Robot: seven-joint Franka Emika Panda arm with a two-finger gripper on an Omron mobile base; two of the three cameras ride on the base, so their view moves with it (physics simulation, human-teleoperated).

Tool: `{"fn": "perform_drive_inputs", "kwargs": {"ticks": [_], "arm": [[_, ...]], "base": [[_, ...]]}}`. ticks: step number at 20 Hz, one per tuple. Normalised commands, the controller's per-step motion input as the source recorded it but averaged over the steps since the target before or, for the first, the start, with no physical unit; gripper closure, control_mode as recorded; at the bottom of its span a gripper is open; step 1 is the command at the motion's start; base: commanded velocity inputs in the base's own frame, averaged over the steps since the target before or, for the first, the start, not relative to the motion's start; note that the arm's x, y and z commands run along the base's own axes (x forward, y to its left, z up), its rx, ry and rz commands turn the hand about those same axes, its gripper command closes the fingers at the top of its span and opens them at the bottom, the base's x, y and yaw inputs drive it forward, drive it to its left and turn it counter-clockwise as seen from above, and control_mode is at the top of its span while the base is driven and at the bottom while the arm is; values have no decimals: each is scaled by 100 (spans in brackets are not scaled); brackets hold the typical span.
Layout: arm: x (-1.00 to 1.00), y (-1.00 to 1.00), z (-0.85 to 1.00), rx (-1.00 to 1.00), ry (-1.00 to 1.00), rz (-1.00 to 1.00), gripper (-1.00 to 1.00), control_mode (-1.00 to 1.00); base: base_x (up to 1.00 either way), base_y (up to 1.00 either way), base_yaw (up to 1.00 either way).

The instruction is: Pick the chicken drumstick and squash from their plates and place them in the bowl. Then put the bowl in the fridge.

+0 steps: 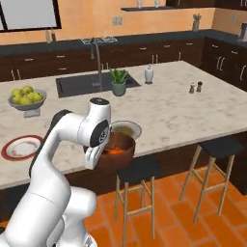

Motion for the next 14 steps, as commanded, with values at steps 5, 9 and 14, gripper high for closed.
{"fn": "perform_drive_inputs", "kwargs": {"ticks": [5,9,14], "arm": [[0,0,0,0,0,0,100,100],[0,0,0,0,0,0,100,100],[0,0,0,0,0,0,100,100]], "base": [[0,33,-93],[1,18,-91],[27,-90,-54]]}}
